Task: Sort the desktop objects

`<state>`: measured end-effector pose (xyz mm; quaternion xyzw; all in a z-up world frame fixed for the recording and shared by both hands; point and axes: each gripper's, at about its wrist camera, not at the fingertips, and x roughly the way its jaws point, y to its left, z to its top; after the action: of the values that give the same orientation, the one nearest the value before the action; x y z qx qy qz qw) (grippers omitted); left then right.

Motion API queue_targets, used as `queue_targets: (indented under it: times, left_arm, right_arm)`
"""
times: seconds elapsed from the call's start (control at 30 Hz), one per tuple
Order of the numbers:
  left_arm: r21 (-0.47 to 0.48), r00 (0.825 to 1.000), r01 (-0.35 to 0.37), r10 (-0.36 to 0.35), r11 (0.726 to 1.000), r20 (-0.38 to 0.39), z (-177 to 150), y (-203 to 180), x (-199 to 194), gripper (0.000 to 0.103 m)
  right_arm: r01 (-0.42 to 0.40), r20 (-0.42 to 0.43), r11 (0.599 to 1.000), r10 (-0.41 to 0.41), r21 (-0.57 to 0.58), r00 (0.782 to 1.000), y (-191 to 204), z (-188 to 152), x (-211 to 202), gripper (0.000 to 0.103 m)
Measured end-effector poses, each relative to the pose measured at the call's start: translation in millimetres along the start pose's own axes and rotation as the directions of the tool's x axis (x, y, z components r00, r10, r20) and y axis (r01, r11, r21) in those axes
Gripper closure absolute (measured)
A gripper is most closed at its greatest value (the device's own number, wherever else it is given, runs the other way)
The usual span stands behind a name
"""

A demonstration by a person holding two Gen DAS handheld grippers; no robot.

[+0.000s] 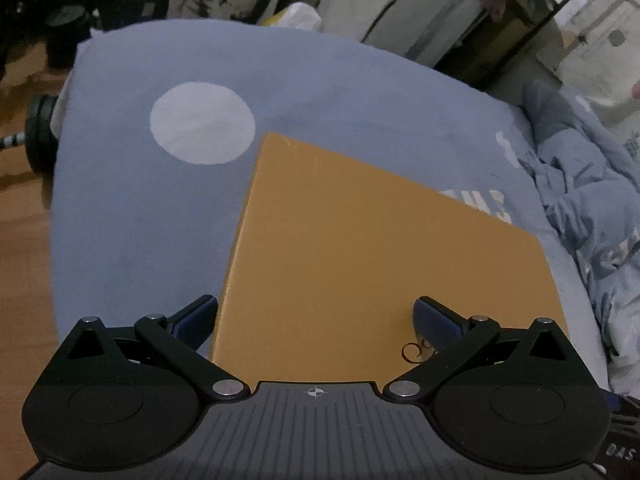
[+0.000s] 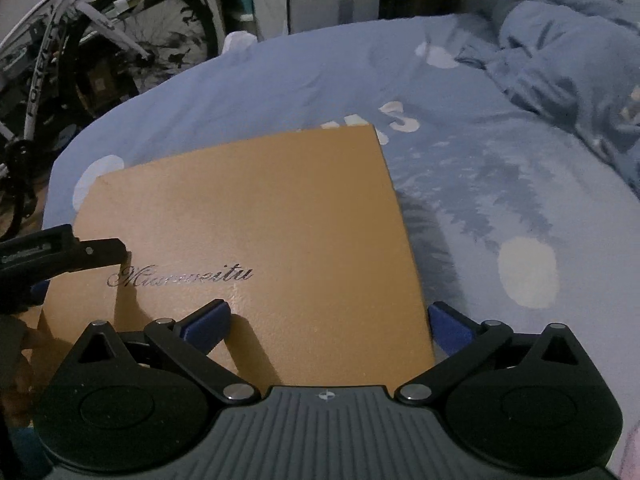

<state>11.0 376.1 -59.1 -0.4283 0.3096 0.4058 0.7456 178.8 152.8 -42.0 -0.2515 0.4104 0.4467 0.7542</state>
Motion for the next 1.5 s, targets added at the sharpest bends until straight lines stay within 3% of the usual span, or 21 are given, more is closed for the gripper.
queue_targets:
  times: [0.23, 0.73, 0.93, 1.17, 1.5]
  left_arm:
    - [0.005, 0.997, 0.041, -0.041, 0.999, -0.058, -3.6, -9.9, -25.2, 0.000]
    - [0.188, 0.987, 0.155, -0.161, 0.970, 0.016, -34.1, -59.3, -133.9, 0.000]
    - [0.274, 0.971, 0.217, -0.235, 0.937, 0.034, -59.1, -86.9, -179.0, 0.000]
    - [0.385, 0.947, 0.286, -0.320, 0.877, 0.024, -104.1, -116.2, -224.7, 0.000]
    - [0.499, 0.924, 0.341, -0.381, 0.797, -0.024, -170.1, -132.3, -258.5, 0.000]
  right_arm:
    - [0.070, 0.032, 0.997, -0.070, -0.014, 0.997, 3.0, -2.2, -39.3, 0.000]
    - [0.144, 0.175, 0.980, -0.167, 0.137, 0.970, -13.4, -56.8, -152.7, 0.000]
    - [0.177, 0.235, 0.961, -0.226, 0.214, 0.945, -21.3, -90.4, -203.9, 0.000]
    - [0.218, 0.269, 0.919, -0.312, 0.328, 0.911, -34.9, -138.3, -252.4, 0.000]
    - [0.246, 0.272, 0.858, -0.395, 0.451, 0.878, -42.0, -210.5, -293.5, 0.000]
